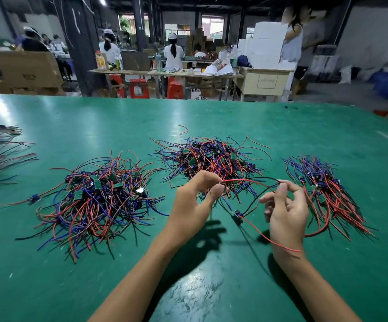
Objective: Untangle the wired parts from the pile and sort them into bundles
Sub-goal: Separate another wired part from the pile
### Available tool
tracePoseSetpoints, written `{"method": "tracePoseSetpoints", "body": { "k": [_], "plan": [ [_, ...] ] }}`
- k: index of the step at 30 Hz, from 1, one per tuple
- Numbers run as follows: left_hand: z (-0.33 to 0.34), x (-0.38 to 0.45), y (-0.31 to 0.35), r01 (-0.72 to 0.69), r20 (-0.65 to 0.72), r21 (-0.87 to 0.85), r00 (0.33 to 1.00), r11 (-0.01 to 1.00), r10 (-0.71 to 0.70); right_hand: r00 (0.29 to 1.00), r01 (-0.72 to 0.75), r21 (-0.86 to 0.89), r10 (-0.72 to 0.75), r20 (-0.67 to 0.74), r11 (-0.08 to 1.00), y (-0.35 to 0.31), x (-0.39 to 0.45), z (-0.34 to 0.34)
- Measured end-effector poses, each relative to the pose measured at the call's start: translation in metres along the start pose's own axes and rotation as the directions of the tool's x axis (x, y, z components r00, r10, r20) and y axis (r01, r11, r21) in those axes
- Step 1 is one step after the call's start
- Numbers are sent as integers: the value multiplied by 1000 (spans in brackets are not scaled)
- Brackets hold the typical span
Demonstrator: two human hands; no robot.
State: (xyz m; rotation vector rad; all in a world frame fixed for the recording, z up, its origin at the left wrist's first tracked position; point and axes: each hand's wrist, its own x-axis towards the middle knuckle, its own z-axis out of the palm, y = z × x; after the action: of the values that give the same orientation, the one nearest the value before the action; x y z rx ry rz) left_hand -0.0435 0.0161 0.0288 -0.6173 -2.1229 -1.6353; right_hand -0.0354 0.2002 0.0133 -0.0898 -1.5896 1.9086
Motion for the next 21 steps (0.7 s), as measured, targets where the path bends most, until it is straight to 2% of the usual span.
{"method": "tracePoseSetpoints", "body": {
  "k": [3,6,8,9,11,12,13,14,15,17,18,19,21],
  "plan": [
    [0,2,10,94,-45,-288,993,953,-111,992,-94,10,93,86,996,3,-1,0],
    [-6,5,14,103,-141,-363,976,926,-164,976,-204,-5,203,80,979,5,5,1],
    [-13,6,12,18,-287,-210,955,977,-79,967,-250,-59,253,36,966,5,10,0],
    [-16,6,10,-42,-356,-83,935,996,10,975,-218,-116,220,6,969,5,9,-2],
    [-21,6,6,-148,-409,136,892,980,192,998,15,-278,-30,-52,961,1,4,-6],
    [-22,7,4,-178,-399,209,882,962,250,982,166,-351,-186,-23,922,-2,0,-9],
    [-22,7,2,-196,-372,268,882,943,289,952,299,-404,-299,66,865,-5,-4,-10],
    [-21,7,0,-210,-329,319,890,924,316,921,390,-406,-341,189,826,-6,-8,-10],
    [-20,6,-1,-228,-276,364,900,903,339,897,418,-376,-309,315,827,-7,-12,-9],
    [-14,2,-3,-287,-166,428,907,857,387,853,332,-322,-137,504,887,-5,-16,-2],
    [-11,-1,-4,-321,-118,438,905,840,408,835,262,-315,-51,547,912,-4,-17,2],
    [-8,-3,-4,-348,-77,437,904,830,420,831,204,-314,6,557,927,-4,-19,6],
    [-2,-5,-3,-368,-28,426,907,826,419,847,170,-306,19,531,937,-2,-18,8]
  ]
}}
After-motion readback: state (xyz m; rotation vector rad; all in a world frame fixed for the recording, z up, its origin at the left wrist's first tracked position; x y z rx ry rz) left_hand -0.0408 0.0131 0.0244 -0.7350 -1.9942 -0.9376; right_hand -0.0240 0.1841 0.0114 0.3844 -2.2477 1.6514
